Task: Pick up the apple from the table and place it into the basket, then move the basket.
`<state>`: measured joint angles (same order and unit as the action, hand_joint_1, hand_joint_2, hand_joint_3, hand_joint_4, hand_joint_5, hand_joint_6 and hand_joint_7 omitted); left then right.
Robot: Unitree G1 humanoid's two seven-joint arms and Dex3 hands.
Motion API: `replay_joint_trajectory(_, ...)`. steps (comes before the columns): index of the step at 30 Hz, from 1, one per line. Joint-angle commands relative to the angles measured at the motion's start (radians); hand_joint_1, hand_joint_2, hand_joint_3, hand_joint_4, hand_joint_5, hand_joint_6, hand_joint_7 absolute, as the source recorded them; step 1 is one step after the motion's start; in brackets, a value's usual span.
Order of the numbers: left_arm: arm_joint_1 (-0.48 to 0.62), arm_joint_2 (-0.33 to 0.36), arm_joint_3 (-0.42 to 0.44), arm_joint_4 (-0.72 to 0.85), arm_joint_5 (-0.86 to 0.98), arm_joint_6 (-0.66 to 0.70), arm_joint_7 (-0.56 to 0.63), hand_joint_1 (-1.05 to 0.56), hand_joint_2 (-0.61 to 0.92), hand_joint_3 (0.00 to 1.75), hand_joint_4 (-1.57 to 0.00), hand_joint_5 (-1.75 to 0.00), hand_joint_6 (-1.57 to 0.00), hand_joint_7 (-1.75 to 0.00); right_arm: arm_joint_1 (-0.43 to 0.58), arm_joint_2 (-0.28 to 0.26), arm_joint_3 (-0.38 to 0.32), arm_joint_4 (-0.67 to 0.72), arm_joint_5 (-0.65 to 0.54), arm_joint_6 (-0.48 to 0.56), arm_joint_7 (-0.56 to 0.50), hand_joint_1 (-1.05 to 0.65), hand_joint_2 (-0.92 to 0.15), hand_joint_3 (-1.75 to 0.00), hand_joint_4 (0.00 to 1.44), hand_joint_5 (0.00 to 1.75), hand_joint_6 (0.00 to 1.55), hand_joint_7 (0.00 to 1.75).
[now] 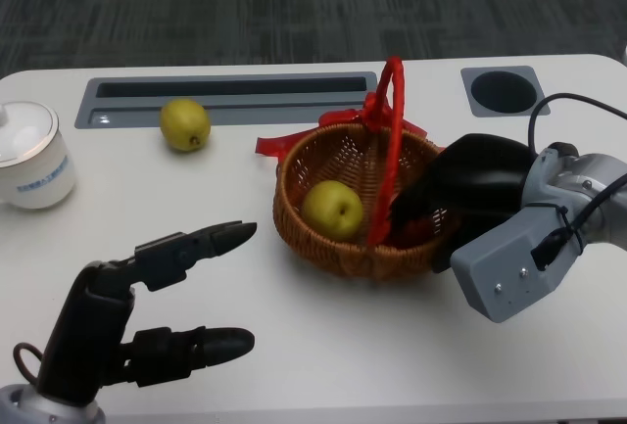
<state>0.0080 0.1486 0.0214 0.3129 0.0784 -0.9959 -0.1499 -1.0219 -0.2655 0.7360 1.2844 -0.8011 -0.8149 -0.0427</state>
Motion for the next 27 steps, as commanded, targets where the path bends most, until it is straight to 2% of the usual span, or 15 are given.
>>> replay_joint_trajectory(1,0.008,0.004,0.016,-0.011,-0.001,-0.011,0.024,-0.54,0.73,0.00,-0.75,0.00,-0.80,-0.01,0.054,0.024,0.076,0.024,-0.076,0.016,0.054,-0.44,-0.86,0.00,1.00,0.55,1.05,0.01)
replay_joint_trajectory(4,0.012,-0.002,0.020,-0.021,0.004,-0.012,0.033,-0.56,0.73,0.00,-0.75,0.00,-0.82,-0.01,0.050,0.025,0.099,0.023,-0.078,-0.003,0.084,-0.56,-0.79,0.00,1.07,0.23,1.04,0.00)
replay_joint_trajectory(6,0.017,-0.006,0.023,-0.030,0.012,-0.010,0.042,-0.57,0.73,0.00,-0.76,0.00,-0.82,-0.01,0.053,0.024,0.113,0.017,-0.078,-0.023,0.094,-0.61,-0.78,0.00,1.11,0.17,1.03,0.00)
replay_joint_trajectory(8,0.019,-0.007,0.026,-0.032,0.018,-0.009,0.048,-0.57,0.73,0.00,-0.76,0.00,-0.82,-0.01,0.056,0.022,0.132,0.001,-0.091,-0.051,0.070,-0.59,-0.79,-0.01,1.14,0.16,1.01,0.00)
replay_joint_trajectory(12,0.015,-0.010,0.029,-0.029,0.020,-0.015,0.056,-0.57,0.74,0.00,-0.76,-0.01,-0.83,-0.01,0.056,0.016,0.158,-0.031,-0.114,-0.115,-0.007,-0.42,-0.89,-0.04,1.18,0.20,0.99,0.01)
replay_joint_trajectory(15,0.012,-0.013,0.035,-0.030,0.029,-0.021,0.067,-0.58,0.75,0.01,-0.77,-0.01,-0.83,-0.01,0.049,0.010,0.160,-0.041,-0.113,-0.145,-0.028,-0.36,-0.92,-0.06,1.17,0.22,1.00,0.01)
replay_joint_trajectory(21,0.011,-0.019,0.037,-0.029,0.029,-0.020,0.080,-0.58,0.75,0.00,-0.78,-0.01,-0.84,-0.01,0.046,0.004,0.132,-0.048,-0.078,-0.176,-0.012,-0.30,-0.89,-0.01,1.11,0.21,1.00,0.01)
replay_joint_trajectory(25,0.009,-0.022,0.040,-0.028,0.030,-0.020,0.088,-0.59,0.76,0.00,-0.79,-0.01,-0.85,-0.01,0.046,0.004,0.098,-0.045,-0.048,-0.178,-0.018,-0.29,-0.91,-0.03,1.10,0.21,1.01,0.01)
replay_joint_trajectory(27,0.007,-0.022,0.041,-0.024,0.029,-0.023,0.092,-0.59,0.76,0.00,-0.79,-0.01,-0.85,-0.01,0.042,0.006,0.076,-0.039,-0.029,-0.174,-0.019,-0.31,-0.92,-0.04,1.09,0.33,1.03,0.01)
